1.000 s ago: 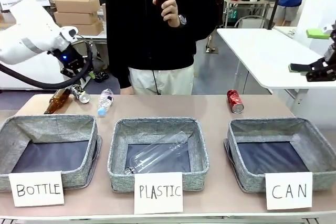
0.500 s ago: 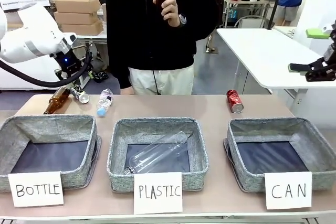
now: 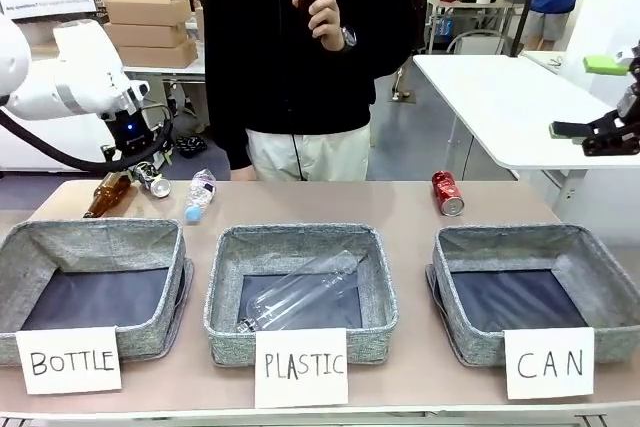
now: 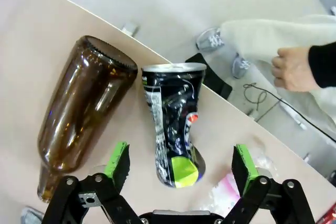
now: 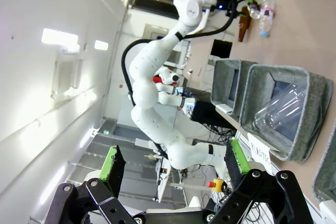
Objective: Sort the can waste into the basket.
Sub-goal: Pick up the can waste from the table and place it in the right Fabric basket.
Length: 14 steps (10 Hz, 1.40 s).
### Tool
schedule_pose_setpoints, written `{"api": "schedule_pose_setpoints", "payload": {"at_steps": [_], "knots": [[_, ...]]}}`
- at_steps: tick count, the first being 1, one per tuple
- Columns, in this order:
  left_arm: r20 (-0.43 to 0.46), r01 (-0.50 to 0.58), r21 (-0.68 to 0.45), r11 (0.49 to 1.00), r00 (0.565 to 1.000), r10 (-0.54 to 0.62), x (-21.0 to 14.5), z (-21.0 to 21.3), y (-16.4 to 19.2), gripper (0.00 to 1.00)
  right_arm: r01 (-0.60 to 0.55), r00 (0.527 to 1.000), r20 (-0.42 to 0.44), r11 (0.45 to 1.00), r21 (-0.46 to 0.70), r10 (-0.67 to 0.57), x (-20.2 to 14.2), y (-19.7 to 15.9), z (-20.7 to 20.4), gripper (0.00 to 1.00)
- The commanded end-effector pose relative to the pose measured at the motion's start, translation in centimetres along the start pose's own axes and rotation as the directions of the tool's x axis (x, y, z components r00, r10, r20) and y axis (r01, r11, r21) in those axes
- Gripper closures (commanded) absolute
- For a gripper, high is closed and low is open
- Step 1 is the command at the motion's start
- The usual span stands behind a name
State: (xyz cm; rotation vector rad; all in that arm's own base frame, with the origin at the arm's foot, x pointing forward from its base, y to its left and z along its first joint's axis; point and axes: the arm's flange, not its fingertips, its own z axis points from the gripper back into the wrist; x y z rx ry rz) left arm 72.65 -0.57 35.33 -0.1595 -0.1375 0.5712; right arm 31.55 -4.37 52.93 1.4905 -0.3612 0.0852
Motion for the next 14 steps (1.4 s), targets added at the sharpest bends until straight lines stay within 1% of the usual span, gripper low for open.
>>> {"api": "schedule_pose_setpoints", "payload": {"at_steps": [1, 2, 3, 4, 5, 7, 9, 10, 11, 13, 14], "knots": [[0.012, -0.025, 0.067, 0.997, 1.0, 0.024, 1.0, -1.4, -1.0, 0.0, -0.026, 1.0, 0.011, 0.999, 0.023, 0.026, 0.3, 0.1, -0.2, 0.0], [0.027, -0.012, 0.073, 0.997, 1.0, 0.01, 1.0, -2.5, -1.1, 0.0, -0.026, 1.0, 0.011, 0.999, 0.023, 0.026, 0.3, 0.1, -0.2, 0.0], [0.018, -0.005, 0.089, 0.996, 1.0, 0.004, 0.9, -3.2, -1.3, 0.0, -0.026, 1.0, 0.011, 0.999, 0.023, 0.026, 0.3, 0.1, -0.2, 0.0], [0.023, 0.011, 0.111, 0.994, 1.0, -0.013, 1.0, -3.4, -1.5, 0.2, -0.026, 1.0, 0.011, 0.999, 0.023, 0.026, 0.3, 0.1, -0.2, 0.0], [0.011, 0.012, 0.118, 0.993, 1.0, -0.013, 0.8, -3.3, -1.6, 0.6, -0.026, 1.0, 0.011, 0.999, 0.023, 0.026, 0.3, 0.1, -0.2, 0.0], [0.014, 0.014, 0.128, 0.992, 1.0, -0.016, 0.8, -3.0, -1.5, 1.0, -0.026, 1.0, 0.011, 0.999, 0.023, 0.026, 0.3, 0.1, -0.2, 0.0], [0.011, 0.018, 0.13, 0.991, 1.0, -0.02, 0.6, -3.0, -1.4, 1.0, -0.026, 1.0, 0.011, 0.999, 0.023, 0.026, 0.3, 0.1, -0.2, 0.0], [0.01, 0.019, 0.134, 0.991, 1.0, -0.021, 0.6, -2.9, -1.3, 0.96, -0.026, 1.0, 0.011, 0.999, 0.023, 0.026, 0.3, 0.1, -0.2, 0.0], [0.005, 0.023, 0.133, 0.991, 1.0, -0.024, 0.5, -2.9, -1.3, 1.0, -0.026, 1.0, 0.011, 0.999, 0.023, 0.026, 0.3, 0.1, -0.2, 0.0], [0.01, 0.026, 0.118, 0.993, 1.0, -0.028, 0.4, -2.4, -1.2, 1.0, -0.026, 1.0, 0.011, 0.999, 0.023, 0.026, 0.3, 0.1, -0.2, 0.0], [-0.006, 0.058, 0.086, 0.995, 0.998, -0.058, -0.2, -1.1, -1.0, 1.0, -0.026, 1.0, 0.011, 0.999, 0.023, 0.026, 0.3, 0.1, -0.2, 0.0]]}}
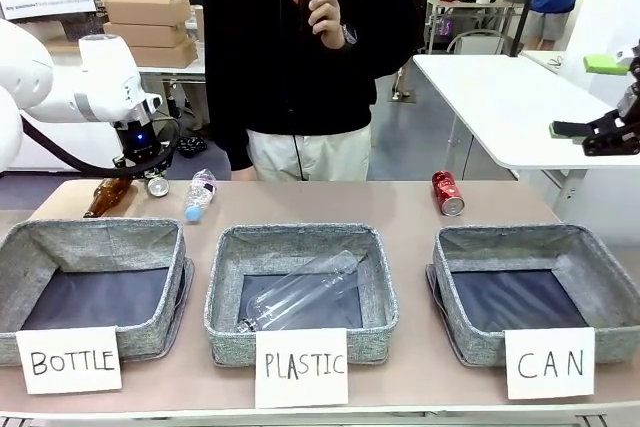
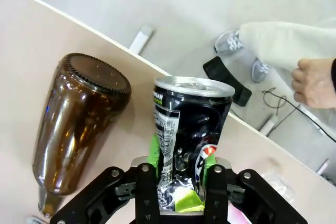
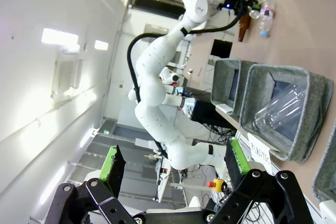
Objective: Sort the can waste into the basket.
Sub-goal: Pick up the can waste from the table and place it in the right Fabric basket.
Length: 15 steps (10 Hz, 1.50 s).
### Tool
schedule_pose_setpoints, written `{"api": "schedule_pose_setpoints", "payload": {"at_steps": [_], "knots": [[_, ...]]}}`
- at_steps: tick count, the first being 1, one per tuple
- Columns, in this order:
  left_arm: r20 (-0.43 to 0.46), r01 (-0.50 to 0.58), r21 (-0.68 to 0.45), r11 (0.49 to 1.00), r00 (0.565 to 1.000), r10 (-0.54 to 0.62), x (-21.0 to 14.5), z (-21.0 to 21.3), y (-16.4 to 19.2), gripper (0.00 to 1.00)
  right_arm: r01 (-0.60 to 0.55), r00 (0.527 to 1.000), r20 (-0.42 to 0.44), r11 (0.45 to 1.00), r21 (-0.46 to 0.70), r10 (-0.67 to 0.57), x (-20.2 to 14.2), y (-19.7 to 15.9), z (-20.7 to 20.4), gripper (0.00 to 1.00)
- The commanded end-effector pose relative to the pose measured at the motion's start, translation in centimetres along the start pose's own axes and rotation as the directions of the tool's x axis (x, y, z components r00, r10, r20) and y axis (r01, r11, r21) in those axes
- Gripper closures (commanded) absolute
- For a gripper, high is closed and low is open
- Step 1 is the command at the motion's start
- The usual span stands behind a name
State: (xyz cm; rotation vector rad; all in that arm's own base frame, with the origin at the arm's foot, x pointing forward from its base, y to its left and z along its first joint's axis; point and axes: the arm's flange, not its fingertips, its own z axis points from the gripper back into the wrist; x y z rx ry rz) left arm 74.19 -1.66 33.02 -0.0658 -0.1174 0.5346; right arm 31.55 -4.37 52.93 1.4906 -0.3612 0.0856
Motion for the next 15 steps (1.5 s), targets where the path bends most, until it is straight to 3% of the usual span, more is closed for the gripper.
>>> {"api": "schedule_pose_setpoints", "payload": {"at_steps": [1, 2, 3, 4, 6, 7, 9, 10, 11, 12, 13, 14, 15], "knots": [[-0.048, 0.155, -0.06, 0.986, 0.986, -0.158, -2.7, 5.6, 1.1, 1.0, -0.026, 1.0, 0.011, 0.999, 0.023, 0.026, 0.3, 0.1, -0.2, 0.0], [-0.006, 0.357, -0.152, 0.922, 0.932, -0.362, -6.4, 12.1, 2.9, 1.0, -0.026, 1.0, 0.011, 0.999, 0.023, 0.026, 0.3, 0.1, -0.2, 0.0], [0.062, 0.569, -0.2, 0.797, 0.819, -0.57, -11.7, 19.7, 5.9, 1.0, -0.026, 1.0, 0.011, 0.999, 0.023, 0.026, 0.3, 0.1, -0.2, 0.0], [0.149, 0.681, -0.197, 0.705, 0.731, -0.665, -16.2, 25.1, 8.6, 1.0, -0.026, 1.0, 0.011, 0.999, 0.023, 0.026, 0.3, 0.1, -0.2, 0.0], [0.177, 0.815, -0.155, 0.558, 0.578, -0.796, -24.9, 29.9, 13.5, 1.0, -0.026, 1.0, 0.011, 0.999, 0.023, 0.026, 0.3, 0.1, -0.2, 0.0], [0.175, 0.852, -0.181, 0.491, 0.519, -0.836, -28.8, 30.7, 16.0, 1.0, -0.026, 1.0, 0.011, 0.999, 0.023, 0.026, 0.3, 0.1, -0.2, 0.0], [0.168, 0.874, -0.264, 0.409, 0.459, -0.872, -33.6, 30.5, 19.3, 1.0, -0.026, 1.0, 0.011, 0.999, 0.023, 0.026, 0.3, 0.1, -0.2, 0.0], [0.184, 0.872, -0.295, 0.392, 0.454, -0.872, -34.9, 29.5, 20.2, 1.0, -0.026, 1.0, 0.011, 0.999, 0.023, 0.026, 0.3, 0.1, -0.2, 0.0], [0.189, 0.861, -0.225, 0.457, 0.498, -0.846, -34.7, 27.6, 20.7, 1.0, -0.026, 1.0, 0.011, 0.999, 0.023, 0.026, 0.3, 0.1, -0.2, 0.0], [0.165, 0.876, -0.27, 0.399, 0.451, -0.877, -34.5, 30.1, 19.3, 1.0, -0.026, 1.0, 0.011, 0.999, 0.023, 0.026, 0.3, 0.1, -0.2, 0.0], [0.165, 0.876, -0.27, 0.399, 0.451, -0.877, -34.5, 30.1, 19.3, 1.0, -0.026, 1.0, 0.011, 0.999, 0.023, 0.026, 0.3, 0.1, -0.2, 0.0], [0.173, 0.873, -0.275, 0.403, 0.457, -0.872, -36.3, 29.0, 21.1, 0.65, -0.026, 1.0, 0.011, 0.999, 0.023, 0.026, 0.3, 0.1, -0.2, 0.0], [0.26, 0.911, -0.384, 0.15, 0.263, -0.929, -36.4, 25.2, 15.6, 0.65, -0.026, 1.0, 0.011, 0.999, 0.023, 0.026, 0.3, 0.1, -0.2, 0.0]]}}
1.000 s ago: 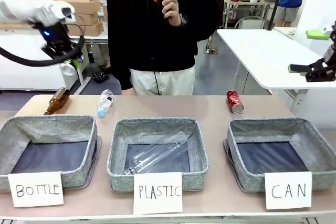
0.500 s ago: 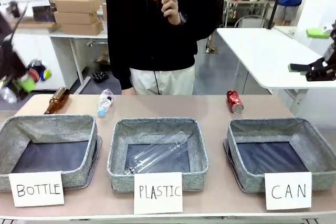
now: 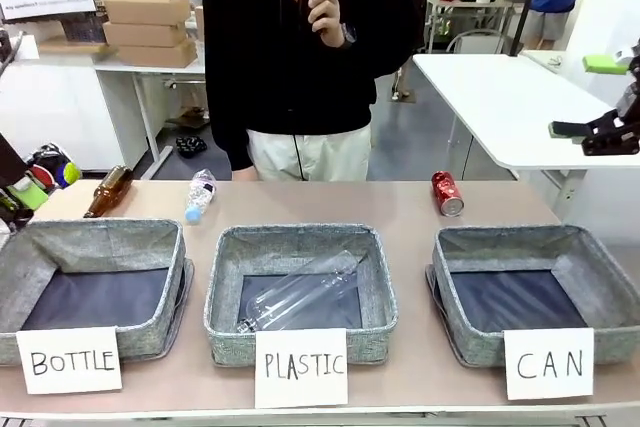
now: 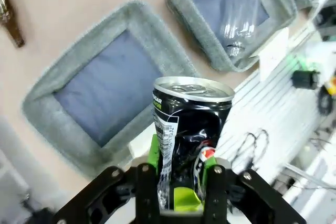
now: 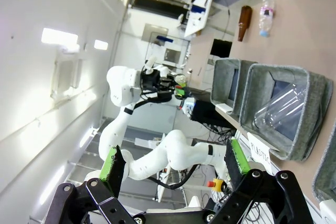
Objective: Sort the can waste into the basket.
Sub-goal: Pick up the can waste from the table and place it in the right Fabric basket.
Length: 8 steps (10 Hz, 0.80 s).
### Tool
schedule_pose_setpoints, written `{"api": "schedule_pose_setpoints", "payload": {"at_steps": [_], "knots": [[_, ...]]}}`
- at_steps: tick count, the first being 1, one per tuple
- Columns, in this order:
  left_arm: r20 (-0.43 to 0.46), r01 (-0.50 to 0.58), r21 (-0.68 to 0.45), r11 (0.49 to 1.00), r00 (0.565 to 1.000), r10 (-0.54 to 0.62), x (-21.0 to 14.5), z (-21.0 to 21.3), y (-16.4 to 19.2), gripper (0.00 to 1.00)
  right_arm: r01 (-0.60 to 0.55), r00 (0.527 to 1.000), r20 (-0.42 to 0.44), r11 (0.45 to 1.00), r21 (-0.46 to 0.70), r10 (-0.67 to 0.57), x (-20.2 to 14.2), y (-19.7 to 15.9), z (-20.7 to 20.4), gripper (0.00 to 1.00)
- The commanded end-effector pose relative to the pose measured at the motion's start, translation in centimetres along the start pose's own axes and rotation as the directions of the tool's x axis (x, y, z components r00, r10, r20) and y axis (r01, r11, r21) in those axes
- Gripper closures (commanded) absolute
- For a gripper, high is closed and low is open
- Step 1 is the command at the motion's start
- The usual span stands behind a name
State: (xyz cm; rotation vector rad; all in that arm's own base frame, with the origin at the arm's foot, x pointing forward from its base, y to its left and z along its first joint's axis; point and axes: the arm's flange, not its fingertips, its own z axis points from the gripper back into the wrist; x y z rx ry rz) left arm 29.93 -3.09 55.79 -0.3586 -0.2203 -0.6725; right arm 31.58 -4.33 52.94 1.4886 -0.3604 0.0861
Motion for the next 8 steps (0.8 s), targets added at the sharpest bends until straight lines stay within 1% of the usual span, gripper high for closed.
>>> {"api": "schedule_pose_setpoints", "payload": {"at_steps": [1, 2, 3, 4, 5, 6, 7, 8], "knots": [[0.048, 0.327, -0.131, 0.936, 0.945, -0.324, 9.1, -8.2, -4.5, 0.65, -0.026, 1.0, 0.012, 0.999, 0.025, 0.026, 0.3, 0.0, -0.2, 0.0], [0.049, 0.455, -0.104, 0.885, 0.891, -0.452, 14.6, -10.9, -8.8, 0.65, -0.026, 1.0, 0.012, 0.999, 0.025, 0.026, 0.3, 0.0, -0.2, 0.0], [0.031, 0.559, -0.14, 0.817, 0.827, -0.561, 18.8, -13.5, -12.7, 0.65, -0.026, 1.0, 0.012, 0.999, 0.025, 0.026, 0.3, 0.0, -0.2, 0.0], [0.035, 0.616, -0.166, 0.77, 0.784, -0.619, 21.5, -15.7, -15.8, 0.65, 0.001, 1.0, -0.001, 1.0, 0.0, -0.001, 0.0, 0.0, 0.0, 0.0], [0.047, 0.673, -0.177, 0.718, 0.735, -0.676, 23.8, -18.3, -19.9, 0.65, -0.038, 0.994, 0.101, 0.995, -0.09, 0.047, -0.9, 1.0, 6.0, 0.0], [0.063, 0.736, -0.219, 0.64, 0.665, -0.744, 25.9, -21.5, -24.6, 0.65, -0.057, 0.978, 0.183, 0.975, -0.213, 0.097, -3.6, 1.1, 12.9, 0.0], [0.079, 0.779, -0.233, 0.582, 0.612, -0.787, 27.5, -24.3, -28.5, 0.65, -0.013, 0.979, 0.185, 0.94, -0.341, 0.08, -6.8, -0.2, 17.5, 0.0], [0.08, 0.802, -0.257, 0.539, 0.574, -0.815, 28.6, -26.9, -32.1, 0.65, 0.043, 0.988, 0.153, 0.923, -0.382, 0.017, -10.0, -2.1, 19.9, 0.0]]}}
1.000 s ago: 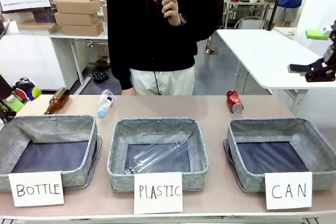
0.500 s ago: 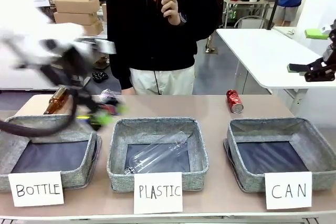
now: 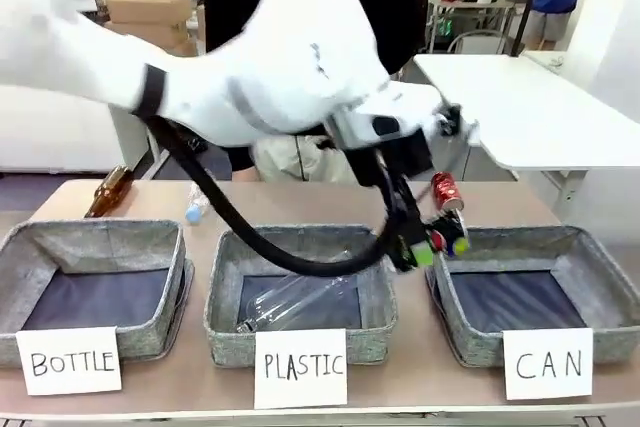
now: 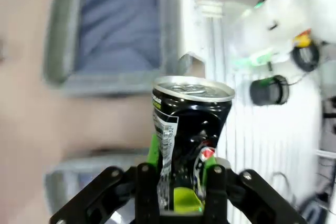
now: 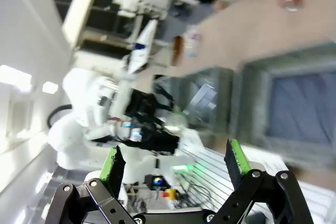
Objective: Sort the can waste into the basket.
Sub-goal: Pick up the can waste from the table and place it in the right Fabric basket.
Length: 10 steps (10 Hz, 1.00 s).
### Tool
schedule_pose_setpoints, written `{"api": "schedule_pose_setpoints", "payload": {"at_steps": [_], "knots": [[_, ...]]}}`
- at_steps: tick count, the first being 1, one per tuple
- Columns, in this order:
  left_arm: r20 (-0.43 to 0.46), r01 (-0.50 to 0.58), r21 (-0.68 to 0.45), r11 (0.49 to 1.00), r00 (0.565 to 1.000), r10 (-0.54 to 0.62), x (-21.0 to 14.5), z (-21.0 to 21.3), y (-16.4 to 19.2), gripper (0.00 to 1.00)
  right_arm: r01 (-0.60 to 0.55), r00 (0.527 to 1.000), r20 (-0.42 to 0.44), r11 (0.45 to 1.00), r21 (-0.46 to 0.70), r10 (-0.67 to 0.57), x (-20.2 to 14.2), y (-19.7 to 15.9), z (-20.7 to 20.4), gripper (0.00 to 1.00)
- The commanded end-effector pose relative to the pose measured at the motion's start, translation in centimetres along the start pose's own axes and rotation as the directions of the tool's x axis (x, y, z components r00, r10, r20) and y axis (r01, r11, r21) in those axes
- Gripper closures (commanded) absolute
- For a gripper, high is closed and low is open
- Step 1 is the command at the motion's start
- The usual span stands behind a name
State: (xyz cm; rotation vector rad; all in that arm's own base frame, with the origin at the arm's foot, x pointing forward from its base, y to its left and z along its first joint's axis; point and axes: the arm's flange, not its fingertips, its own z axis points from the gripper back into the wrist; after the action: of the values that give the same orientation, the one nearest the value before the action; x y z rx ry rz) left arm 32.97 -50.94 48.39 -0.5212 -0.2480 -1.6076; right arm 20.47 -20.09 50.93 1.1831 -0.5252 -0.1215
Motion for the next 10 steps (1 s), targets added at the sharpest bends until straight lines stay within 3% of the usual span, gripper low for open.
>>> {"api": "schedule_pose_setpoints", "payload": {"at_steps": [1, 2, 3, 4, 7, 10], "knots": [[-0.001, 0.089, 0.003, 0.996, 0.996, -0.089, 4.5, -3.6, 0.1, 0.65, 0.015, 0.996, -0.092, 0.999, -0.032, -0.018, -3.5, -4.6, 2.2, 0.0], [0.033, 0.102, 0.008, 0.995, 0.994, -0.102, 6.7, -6.2, -1.0, 0.65, 0.057, 0.996, -0.077, 0.997, 0.045, -0.053, -5.2, -6.0, 0.9, 0.0], [0.017, 0.14, 0.035, 0.99, 0.99, -0.141, 8.4, -8.6, -1.1, 0.65, 0.026, 1.0, -0.012, 0.998, -0.053, -0.026, -3.0, -2.6, 2.9, 0.0], [0.045, 0.144, 0.114, 0.983, 0.988, -0.15, 9.5, -10.0, -0.6, 0.65, 0.026, 1.0, -0.012, 0.998, -0.053, -0.026, -3.0, -2.6, 2.9, 0.0], [0.034, 0.1, 0.237, 0.966, 0.993, -0.111, 9.7, -11.9, 1.3, 0.65, 0.026, 1.0, -0.012, 0.998, -0.053, -0.026, -3.0, -2.6, 2.9, 0.0], [0.009, 0.1, 0.242, 0.965, 0.994, -0.105, 9.5, -12.1, 1.6, 0.65, 0.026, 1.0, -0.012, 0.998, -0.053, -0.026, -3.0, -2.6, 2.9, 0.0]]}}
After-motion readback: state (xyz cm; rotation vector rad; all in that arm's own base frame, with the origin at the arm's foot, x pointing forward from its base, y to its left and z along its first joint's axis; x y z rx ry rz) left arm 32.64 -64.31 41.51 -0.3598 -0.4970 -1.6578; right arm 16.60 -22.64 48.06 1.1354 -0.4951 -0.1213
